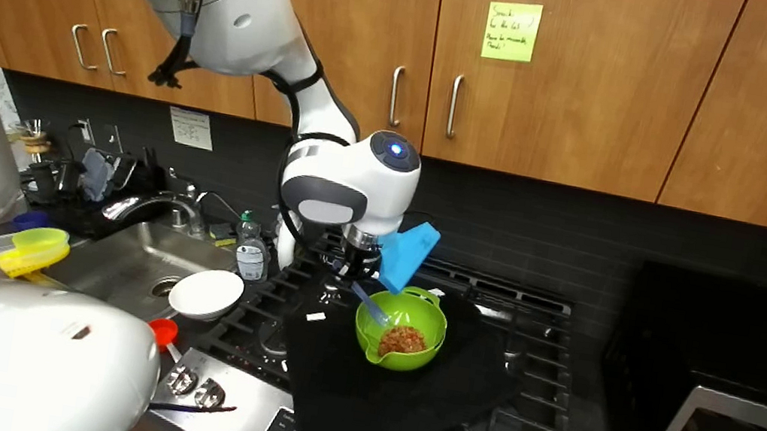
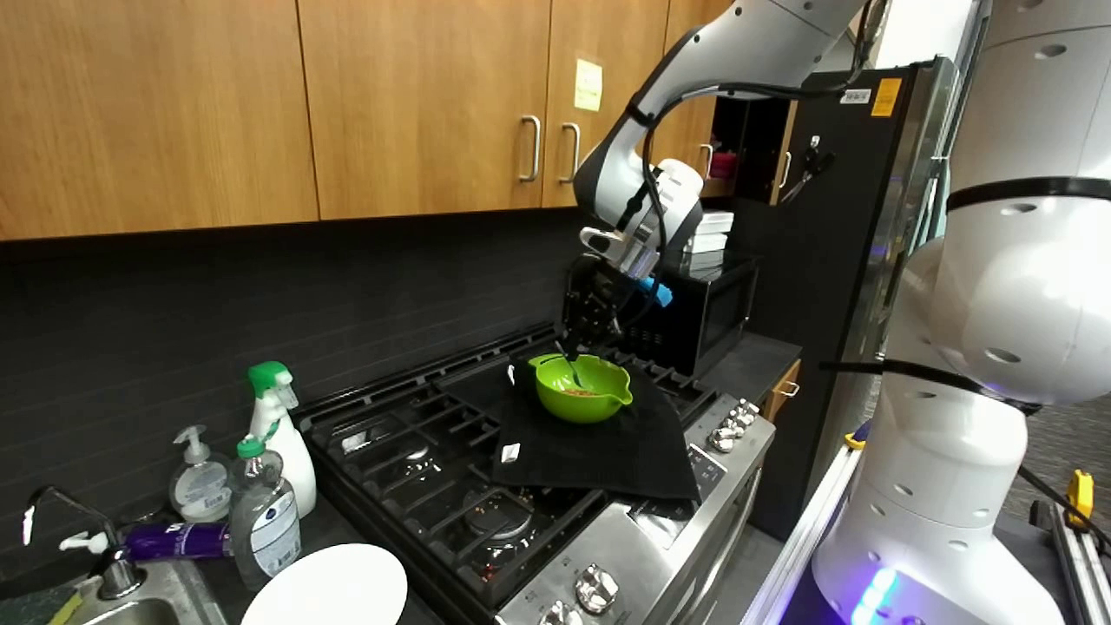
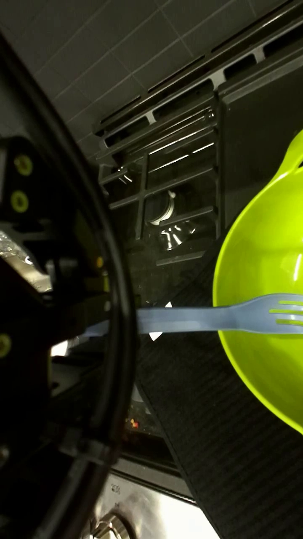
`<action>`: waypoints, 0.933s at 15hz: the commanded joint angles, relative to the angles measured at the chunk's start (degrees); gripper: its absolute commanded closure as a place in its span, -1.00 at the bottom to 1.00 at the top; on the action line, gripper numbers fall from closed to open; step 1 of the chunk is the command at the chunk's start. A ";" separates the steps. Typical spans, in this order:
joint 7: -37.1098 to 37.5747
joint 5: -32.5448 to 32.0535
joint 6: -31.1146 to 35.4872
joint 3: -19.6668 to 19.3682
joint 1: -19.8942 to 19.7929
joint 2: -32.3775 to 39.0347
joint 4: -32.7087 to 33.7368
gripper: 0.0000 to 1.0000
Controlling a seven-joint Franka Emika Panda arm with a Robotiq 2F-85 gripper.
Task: Use the blue fork to stir the contents in the light green bowl.
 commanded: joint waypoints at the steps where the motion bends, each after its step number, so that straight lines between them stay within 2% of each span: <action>1: 0.00 0.00 0.01 0.00 -0.01 0.00 0.00 0.63; 2: 0.00 0.00 0.01 0.00 0.00 0.00 0.00 0.63; 3: 0.39 -0.25 0.52 0.11 0.13 -0.01 0.12 0.91; 14: 0.20 0.08 -1.42 -1.28 -1.86 4.22 4.04 0.91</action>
